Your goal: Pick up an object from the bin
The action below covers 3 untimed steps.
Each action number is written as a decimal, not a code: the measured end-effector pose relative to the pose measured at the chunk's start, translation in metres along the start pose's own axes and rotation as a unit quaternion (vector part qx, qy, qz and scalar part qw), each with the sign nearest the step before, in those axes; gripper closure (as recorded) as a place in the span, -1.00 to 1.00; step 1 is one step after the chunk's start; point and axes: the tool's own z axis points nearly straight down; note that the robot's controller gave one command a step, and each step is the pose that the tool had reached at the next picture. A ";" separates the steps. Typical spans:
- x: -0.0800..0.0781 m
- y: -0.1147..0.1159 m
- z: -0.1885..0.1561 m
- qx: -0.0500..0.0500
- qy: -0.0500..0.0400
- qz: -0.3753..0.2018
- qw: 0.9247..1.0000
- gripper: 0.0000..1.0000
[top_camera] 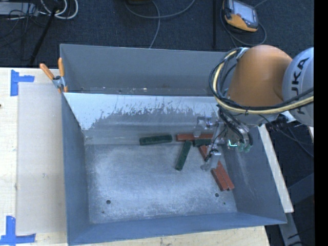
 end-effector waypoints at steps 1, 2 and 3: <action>-0.031 0.031 0.140 0.000 -0.001 -0.140 0.990 -1.00; -0.041 -0.029 0.141 0.002 -0.005 -0.277 0.961 -1.00; -0.042 -0.027 0.141 0.001 -0.005 -0.276 0.961 1.00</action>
Offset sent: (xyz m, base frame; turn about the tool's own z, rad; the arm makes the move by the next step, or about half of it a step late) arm 0.0313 0.0297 -0.1363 -0.2812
